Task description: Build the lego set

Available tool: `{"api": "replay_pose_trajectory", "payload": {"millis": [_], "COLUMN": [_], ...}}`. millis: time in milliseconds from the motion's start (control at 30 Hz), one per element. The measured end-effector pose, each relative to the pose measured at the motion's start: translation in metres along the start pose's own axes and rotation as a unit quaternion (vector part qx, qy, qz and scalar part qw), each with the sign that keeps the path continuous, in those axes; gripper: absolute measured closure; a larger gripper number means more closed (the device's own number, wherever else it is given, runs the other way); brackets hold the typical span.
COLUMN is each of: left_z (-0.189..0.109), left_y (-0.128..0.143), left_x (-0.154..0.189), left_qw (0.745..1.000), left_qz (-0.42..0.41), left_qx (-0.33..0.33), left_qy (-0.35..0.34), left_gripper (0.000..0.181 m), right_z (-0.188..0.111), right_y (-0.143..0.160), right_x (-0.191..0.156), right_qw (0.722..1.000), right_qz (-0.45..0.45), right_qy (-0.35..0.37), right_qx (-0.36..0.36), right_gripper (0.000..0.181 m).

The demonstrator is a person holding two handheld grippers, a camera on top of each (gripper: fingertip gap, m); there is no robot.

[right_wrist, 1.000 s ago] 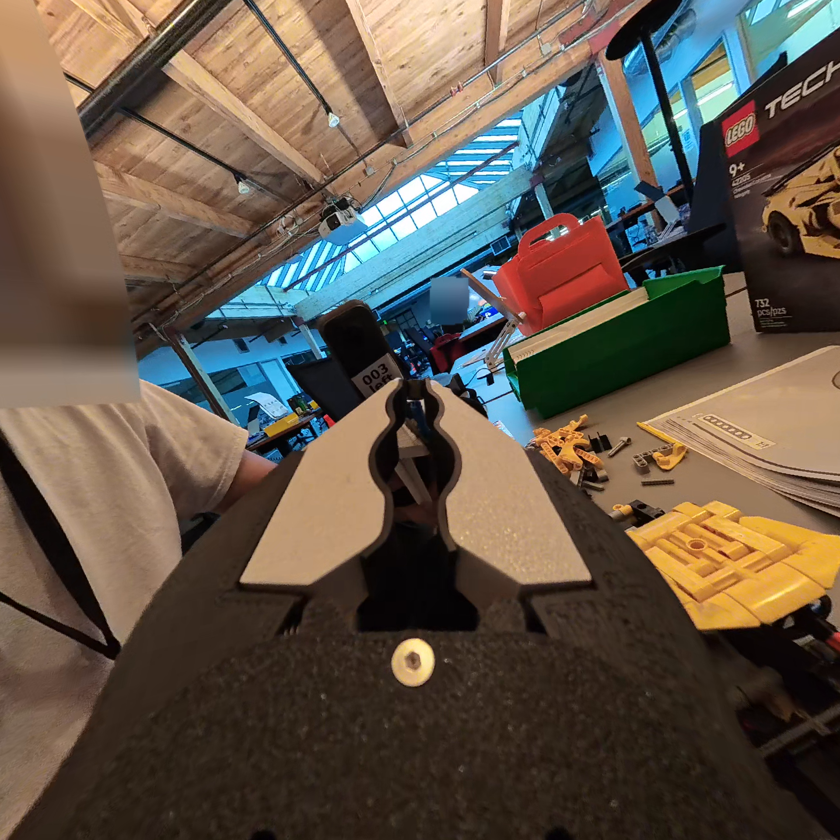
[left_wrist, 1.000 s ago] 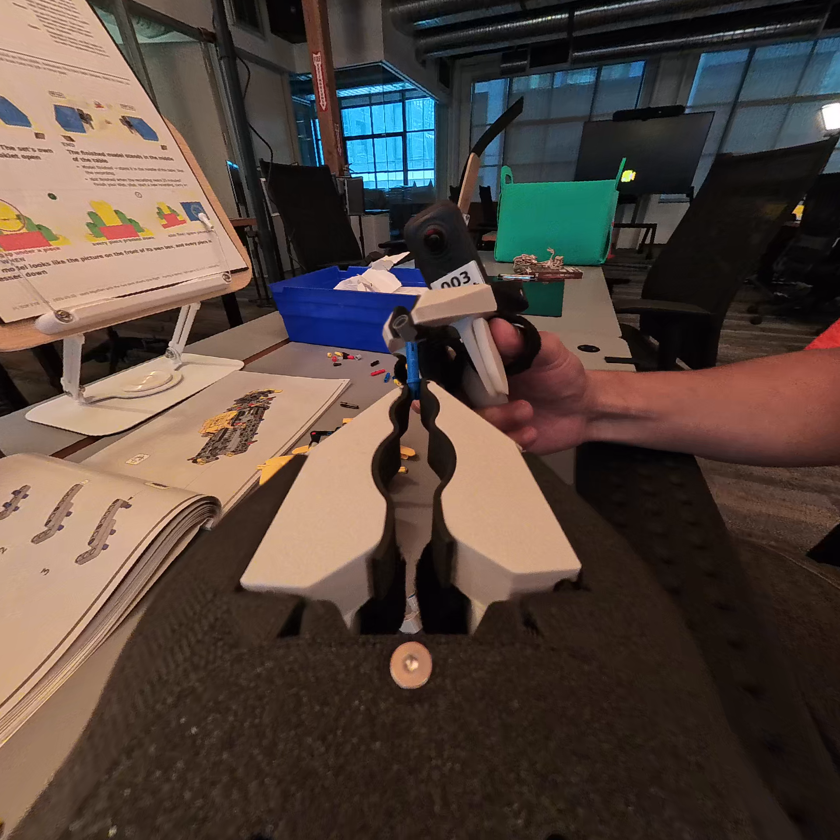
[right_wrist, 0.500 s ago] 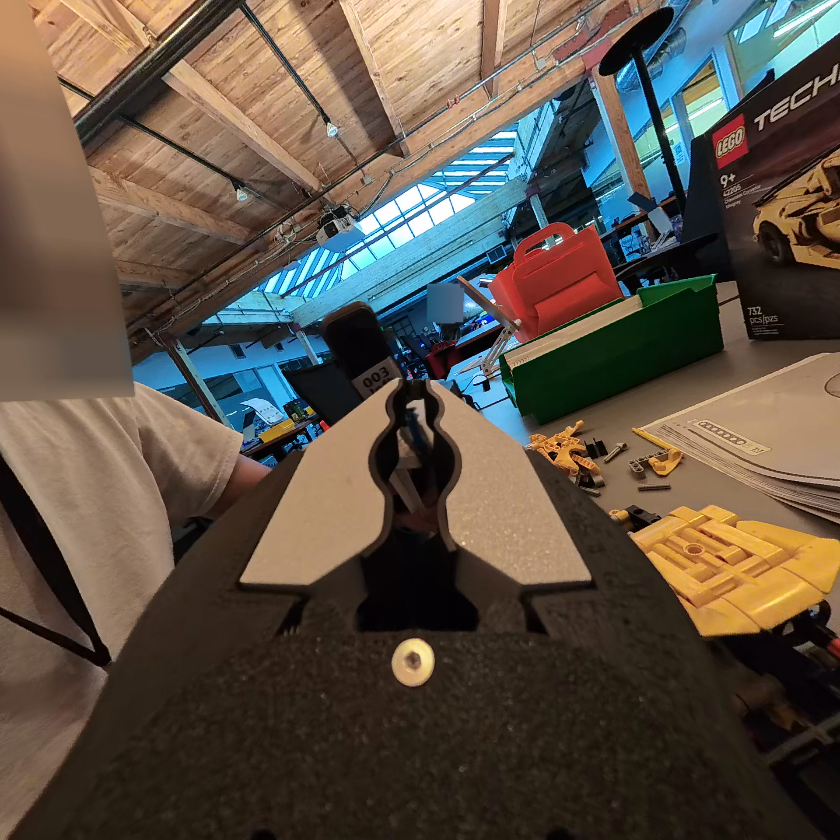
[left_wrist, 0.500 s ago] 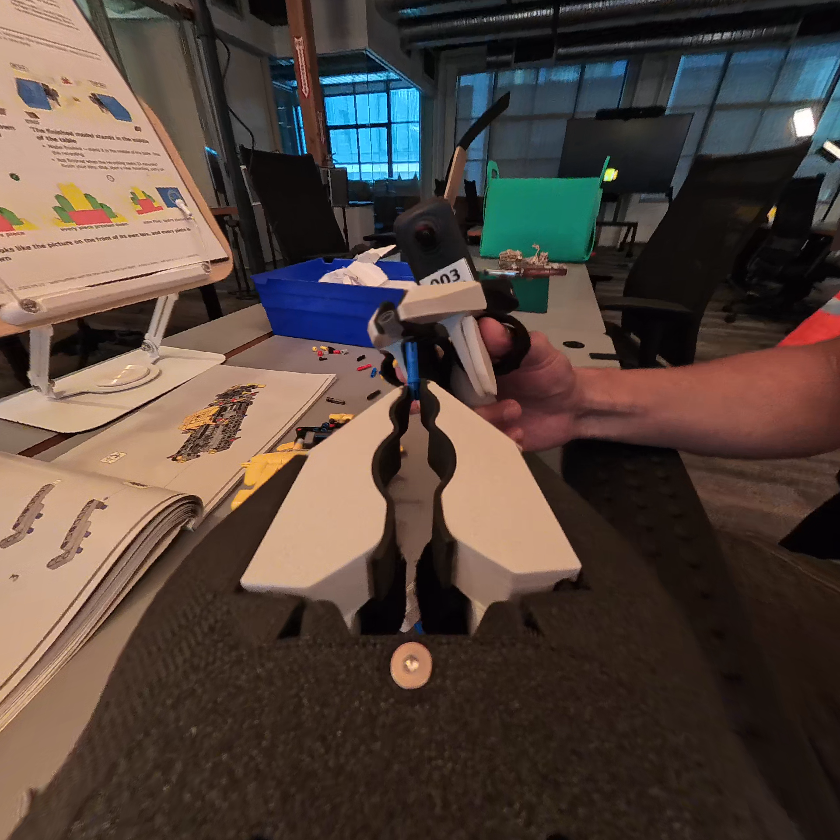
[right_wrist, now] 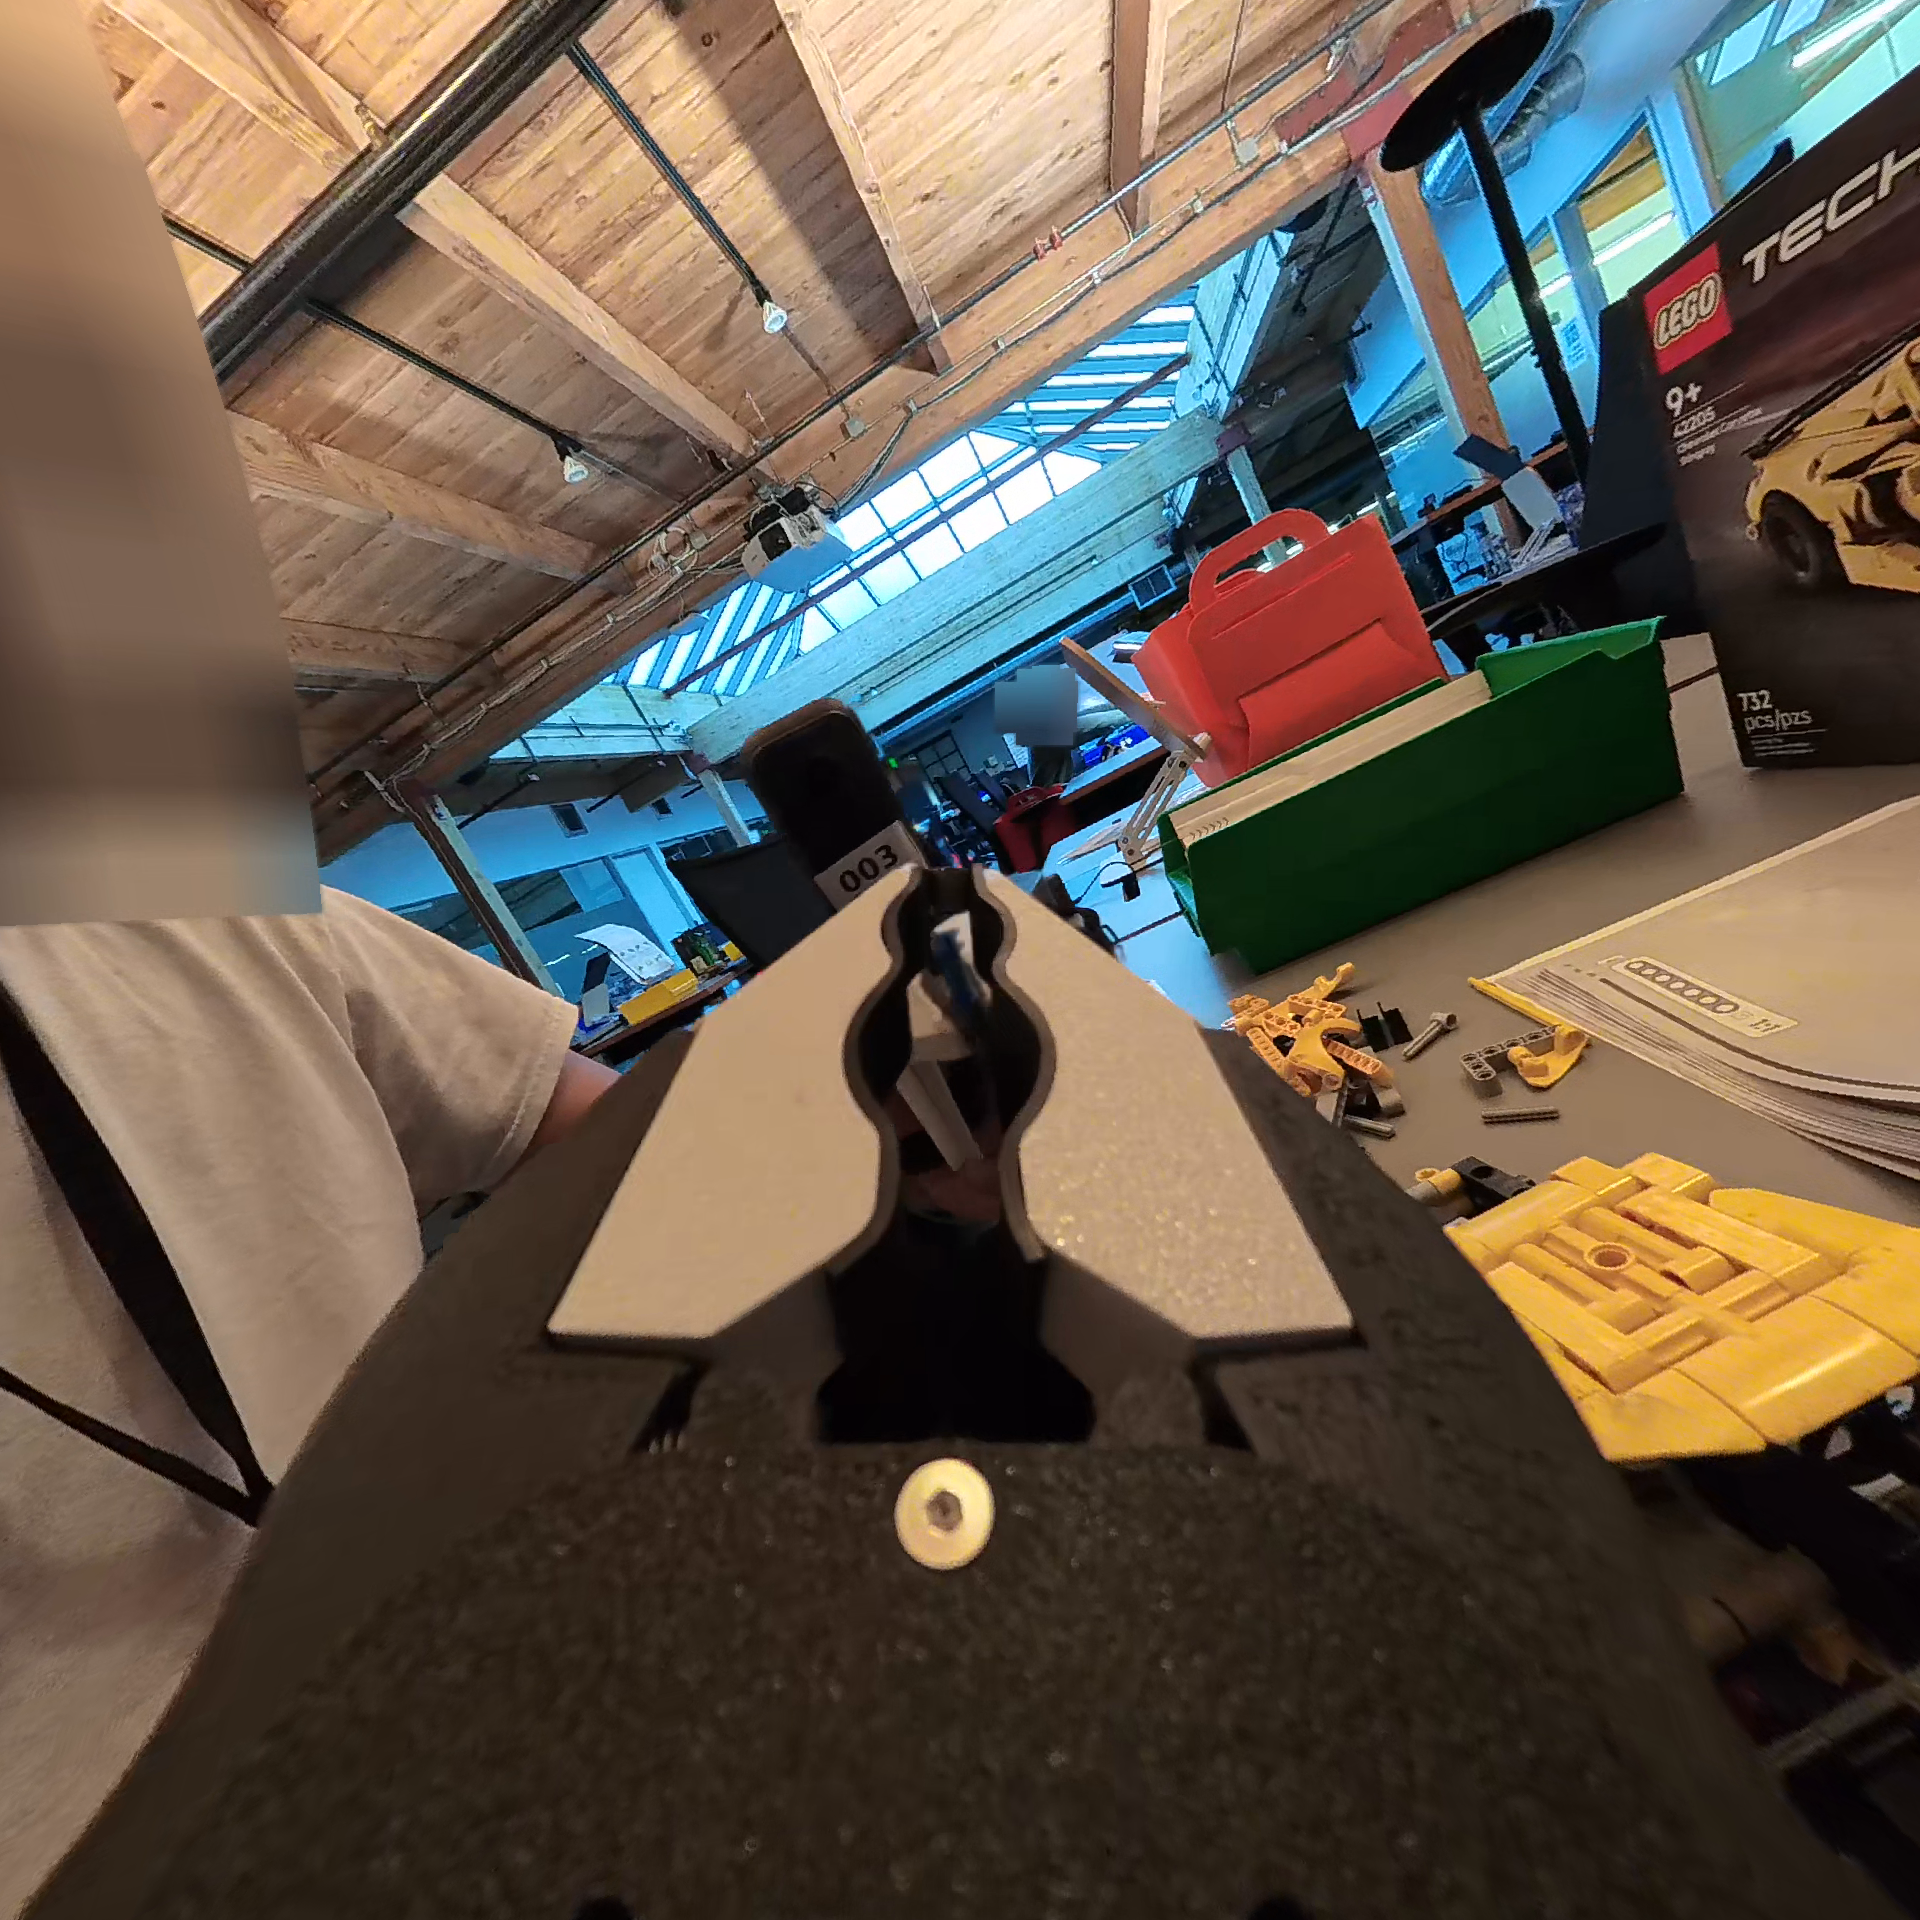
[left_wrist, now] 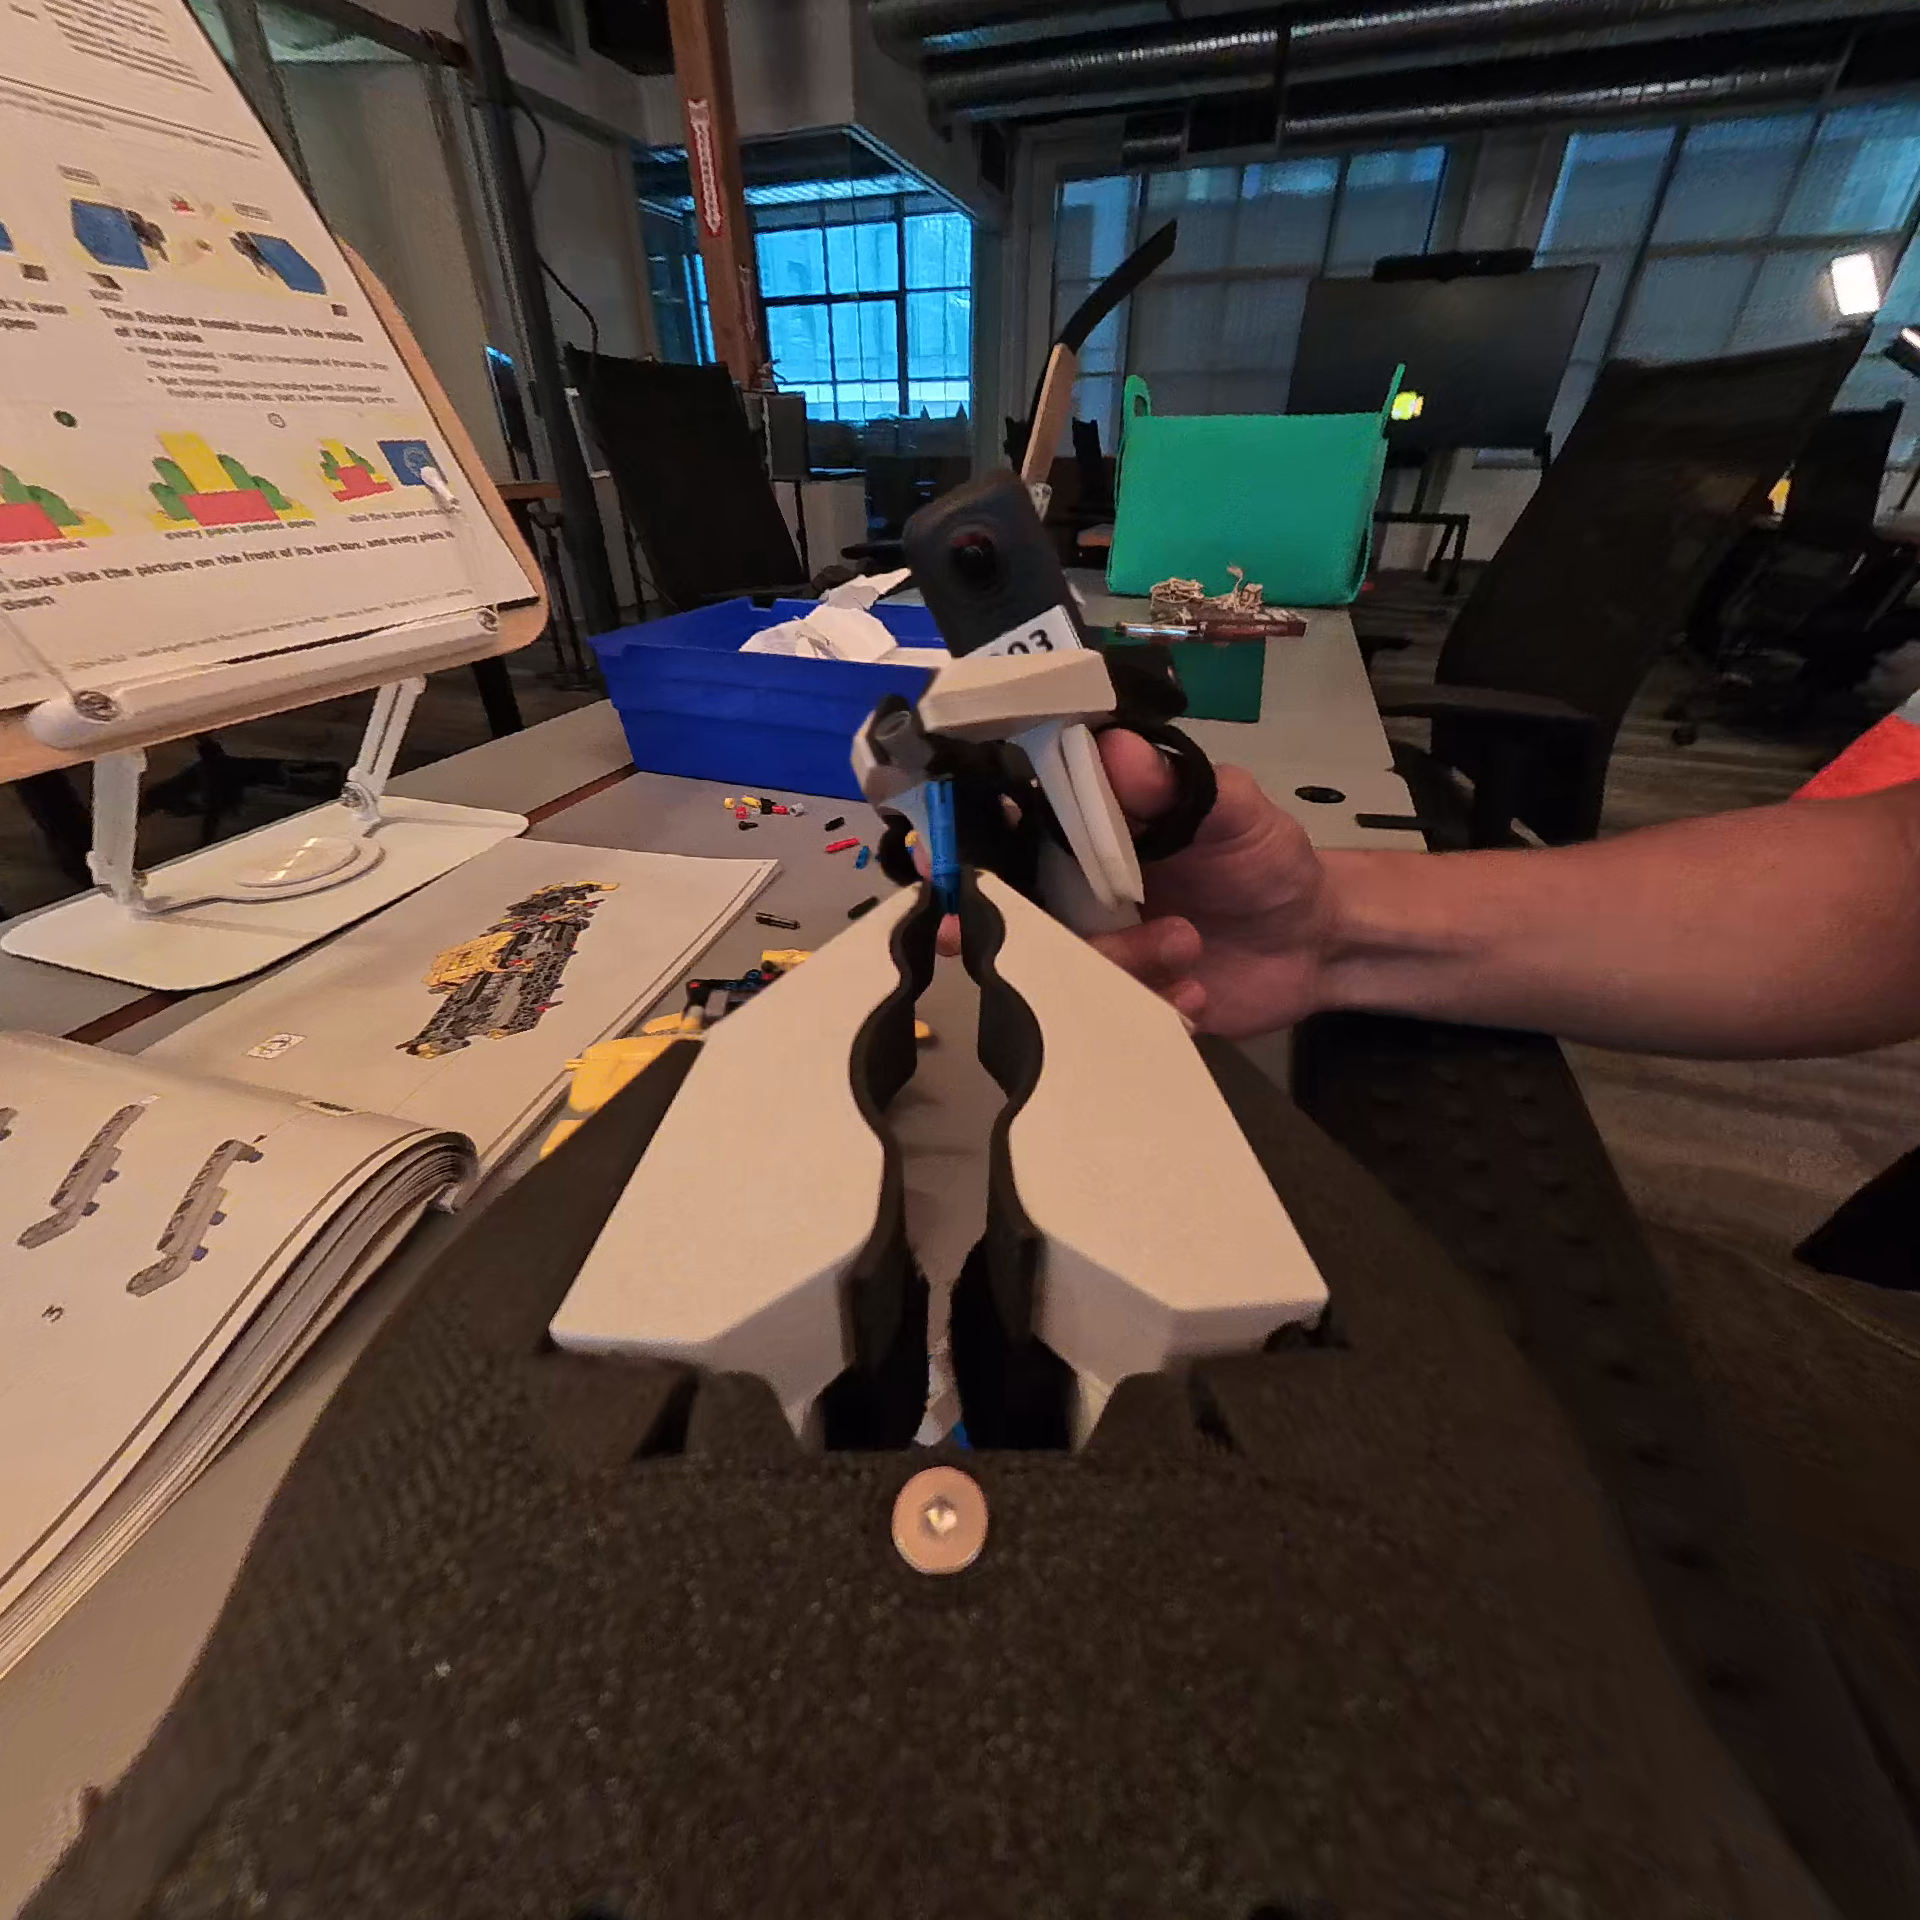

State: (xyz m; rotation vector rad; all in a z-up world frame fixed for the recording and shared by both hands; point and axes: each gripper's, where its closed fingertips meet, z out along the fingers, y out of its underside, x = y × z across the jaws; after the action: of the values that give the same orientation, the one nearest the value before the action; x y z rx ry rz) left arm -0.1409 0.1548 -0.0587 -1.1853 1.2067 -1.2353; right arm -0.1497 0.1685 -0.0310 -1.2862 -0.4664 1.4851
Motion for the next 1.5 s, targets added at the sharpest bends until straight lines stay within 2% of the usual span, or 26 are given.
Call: {"api": "replay_pose_trajectory", "payload": {"millis": [533, 1033, 1167, 1300, 1433, 1500], "left_z": [-0.003, -0.008, -0.01, -0.009, -0.006, -0.004], "left_y": [-0.006, -0.018, -0.018, -0.006, 0.012, 0.027], "left_x": [-0.002, 0.001, -0.002, -0.007, -0.013, -0.017], "left_qw": [1.0, 0.995, 0.996, 1.0, 0.994, 0.974], "left_qz": [-0.019, -0.073, -0.064, -0.015, 0.084, 0.183], "left_qx": [0.015, 0.053, 0.05, 0.004, -0.058, -0.109], "left_qy": [0.002, 0.043, 0.03, 0.003, -0.044, -0.082], "left_gripper": [0.178, 0.178, 0.178, 0.178, 0.178, 0.178], "right_z": [0.0, 0.0, 0.0, -0.006, -0.02, -0.033], "right_y": [0.001, -0.003, 0.003, -0.002, 0.01, 0.02], "right_x": [-0.001, -0.007, -0.005, -0.006, 0.006, 0.015], "right_qw": [1.0, 1.0, 1.0, 0.999, 0.984, 0.966], "right_qz": [0.009, -0.003, -0.018, -0.041, -0.119, -0.156], "right_qy": [-0.007, -0.019, -0.005, 0.003, 0.065, 0.105], "right_qx": [0.002, 0.022, -0.003, -0.009, -0.114, -0.176], "right_gripper": [0.176, 0.176, 0.176, 0.176, 0.176, 0.176]}}
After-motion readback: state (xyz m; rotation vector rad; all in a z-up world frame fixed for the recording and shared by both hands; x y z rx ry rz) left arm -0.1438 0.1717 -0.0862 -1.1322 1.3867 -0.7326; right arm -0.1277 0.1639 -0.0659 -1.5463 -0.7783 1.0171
